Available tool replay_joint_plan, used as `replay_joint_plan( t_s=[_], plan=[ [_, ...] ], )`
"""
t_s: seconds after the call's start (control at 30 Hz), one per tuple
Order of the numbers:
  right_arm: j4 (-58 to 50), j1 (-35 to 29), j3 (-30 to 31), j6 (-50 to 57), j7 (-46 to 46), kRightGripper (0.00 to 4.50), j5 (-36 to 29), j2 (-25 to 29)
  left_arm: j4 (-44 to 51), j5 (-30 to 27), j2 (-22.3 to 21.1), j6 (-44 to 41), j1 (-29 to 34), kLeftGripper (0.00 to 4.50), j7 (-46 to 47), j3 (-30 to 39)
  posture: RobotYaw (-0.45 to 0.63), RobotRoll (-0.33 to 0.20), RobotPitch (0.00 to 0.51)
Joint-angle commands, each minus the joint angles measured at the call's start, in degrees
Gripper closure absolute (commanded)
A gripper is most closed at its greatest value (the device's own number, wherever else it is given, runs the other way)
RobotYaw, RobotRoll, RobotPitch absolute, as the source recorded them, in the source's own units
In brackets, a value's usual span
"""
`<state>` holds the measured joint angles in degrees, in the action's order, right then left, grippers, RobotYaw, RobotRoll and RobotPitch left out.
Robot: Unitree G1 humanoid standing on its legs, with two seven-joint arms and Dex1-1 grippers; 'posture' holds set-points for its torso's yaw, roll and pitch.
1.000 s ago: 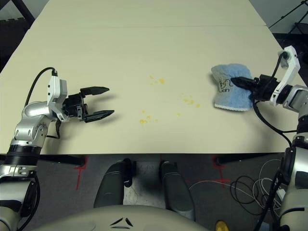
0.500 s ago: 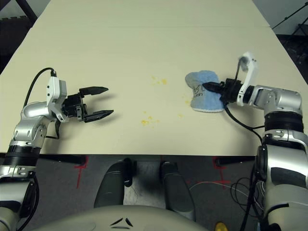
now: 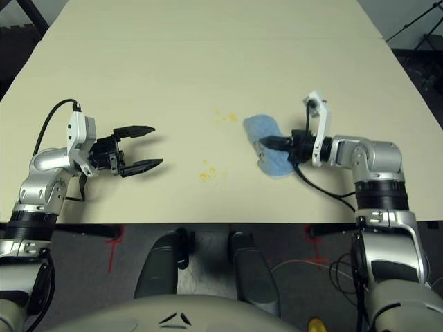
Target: Wipe the water off the table with a rag.
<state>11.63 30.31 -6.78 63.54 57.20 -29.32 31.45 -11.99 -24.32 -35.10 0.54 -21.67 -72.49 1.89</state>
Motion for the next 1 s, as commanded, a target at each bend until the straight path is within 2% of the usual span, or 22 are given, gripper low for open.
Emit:
replay_joint_plan(
  t_s=[0.03,0.13,0.27,0.57,0.73,0.9,1.0],
  plan=[
    [-2.7,-3.9,4.3,5.5,-1.6,4.38,-2.0,-2.0,0.5,0.7,-0.3,0.2,0.9,0.0,0.0,-0.2,0.15,0.0,0.215],
    [-3.9,-4.9,3.7,6.2,-2.7,4.38,-2.6,-1.8,0.4,0.8,-0.2,0.3,0.9,0.0,0.0,-0.3,0.15,0.0,0.212],
    [-0.6,-4.4,2.0,4.0,-3.0,4.38,-1.7,1.2,0.2,0.8,-0.2,0.4,0.7,0.0,-0.1,-0.4,0.15,0.0,0.211],
    [13.7,-2.5,-0.9,-5.1,-1.3,4.39,1.1,12.1,-0.6,1.0,-0.2,0.6,0.1,0.0,-0.3,-0.6,0.14,0.0,0.213],
    [21.2,0.0,-2.3,-9.7,-1.6,4.39,1.9,16.1,-1.2,1.1,-0.1,0.8,-0.4,0.0,-0.5,-0.8,0.13,0.0,0.212],
    [26.1,3.1,-3.3,-12.5,-0.7,4.39,2.3,18.6,-1.9,1.2,0.1,1.2,-0.9,0.0,-0.8,-0.9,0.12,0.0,0.21],
    [23.9,4.1,-4.0,-10.7,0.8,4.39,0.6,18.5,-2.3,1.3,0.0,1.4,-1.0,0.0,-1.0,-1.0,0.12,0.0,0.208]
  ],
)
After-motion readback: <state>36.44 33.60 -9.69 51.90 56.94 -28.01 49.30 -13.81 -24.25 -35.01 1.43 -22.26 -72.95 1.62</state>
